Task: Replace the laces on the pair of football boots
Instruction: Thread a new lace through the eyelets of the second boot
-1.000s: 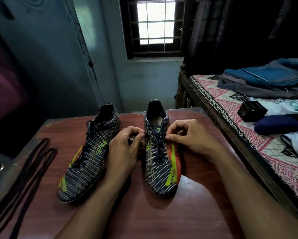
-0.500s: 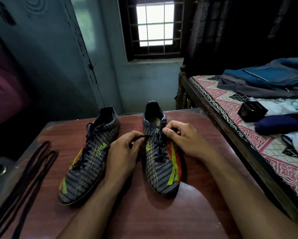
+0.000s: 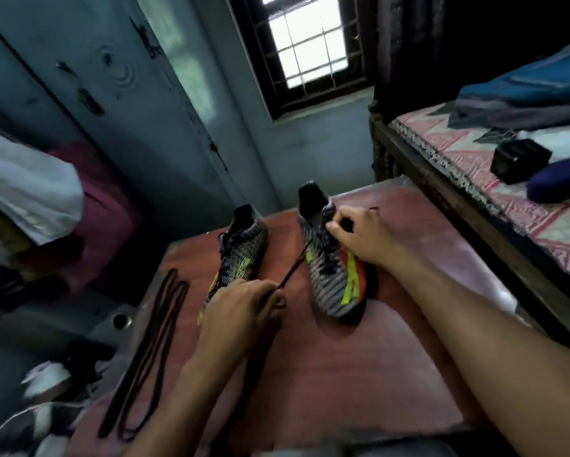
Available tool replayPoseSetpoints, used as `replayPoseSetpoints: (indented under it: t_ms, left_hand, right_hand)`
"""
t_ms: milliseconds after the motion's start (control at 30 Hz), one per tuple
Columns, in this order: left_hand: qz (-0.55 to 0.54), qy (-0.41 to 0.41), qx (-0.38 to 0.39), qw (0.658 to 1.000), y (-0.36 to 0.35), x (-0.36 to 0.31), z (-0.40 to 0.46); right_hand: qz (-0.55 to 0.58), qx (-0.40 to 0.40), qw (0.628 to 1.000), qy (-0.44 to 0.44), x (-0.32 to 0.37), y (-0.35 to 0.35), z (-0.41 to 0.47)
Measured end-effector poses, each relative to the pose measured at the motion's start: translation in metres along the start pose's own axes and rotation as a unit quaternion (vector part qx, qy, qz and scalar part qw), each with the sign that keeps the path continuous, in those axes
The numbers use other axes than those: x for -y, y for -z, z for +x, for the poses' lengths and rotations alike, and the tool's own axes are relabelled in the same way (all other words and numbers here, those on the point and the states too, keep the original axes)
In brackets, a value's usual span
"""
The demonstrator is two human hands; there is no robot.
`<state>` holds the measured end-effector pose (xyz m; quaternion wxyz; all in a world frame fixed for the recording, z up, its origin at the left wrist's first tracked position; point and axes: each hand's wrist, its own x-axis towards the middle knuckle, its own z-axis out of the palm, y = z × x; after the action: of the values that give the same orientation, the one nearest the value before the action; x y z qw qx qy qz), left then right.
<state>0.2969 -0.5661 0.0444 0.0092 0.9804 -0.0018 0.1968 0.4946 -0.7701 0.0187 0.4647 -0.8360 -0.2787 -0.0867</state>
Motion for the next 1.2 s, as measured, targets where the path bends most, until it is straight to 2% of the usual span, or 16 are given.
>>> replayPoseSetpoints:
  t_ms: [133,200,267,400,500,633,700,800,933,1100,1200]
  left_hand:
    - [-0.001,0.036,0.044,0.998,0.028,0.004,-0.021]
    - [-0.03,0.066,0.054,0.996,0.04,0.003,-0.024]
    - [-0.112,0.084,0.036,0.99,0.055,0.003,-0.024]
    - [-0.328,0.03,0.02,0.944,0.089,-0.009,-0.025]
    - [-0.418,0.003,0.029,0.908,0.103,-0.02,-0.025]
    - [-0.537,-0.005,0.024,0.843,0.114,-0.037,-0.013]
    - [-0.561,-0.023,0.007,0.828,0.118,-0.045,-0.004]
    - [-0.572,-0.02,-0.002,0.82,0.118,-0.054,0.011]
    - [-0.582,-0.024,0.037,0.812,0.112,-0.065,0.025]
    - [-0.516,-0.011,0.0,0.857,0.103,-0.073,0.056]
    - [-0.476,0.019,0.017,0.879,0.101,-0.07,0.079]
  right_hand:
    - [-0.005,-0.029,0.999,0.03,0.01,0.002,-0.004]
    - [-0.006,-0.04,0.998,0.045,0.016,0.003,-0.007]
    - [0.003,-0.031,0.998,0.048,0.018,0.001,-0.007]
    - [0.006,-0.013,0.999,0.036,0.015,0.0,-0.007]
    - [0.013,-0.01,0.999,0.041,0.016,-0.002,-0.007]
    - [0.02,-0.007,0.998,0.051,0.013,-0.004,-0.005]
    - [0.025,-0.002,0.998,0.052,0.01,-0.005,-0.005]
    - [0.025,-0.001,0.998,0.06,0.008,-0.005,-0.005]
    - [0.028,-0.011,0.996,0.079,0.007,-0.006,-0.004]
    - [0.071,-0.079,0.974,0.201,0.013,-0.002,-0.005]
    - [0.101,-0.096,0.967,0.215,0.014,0.002,-0.003]
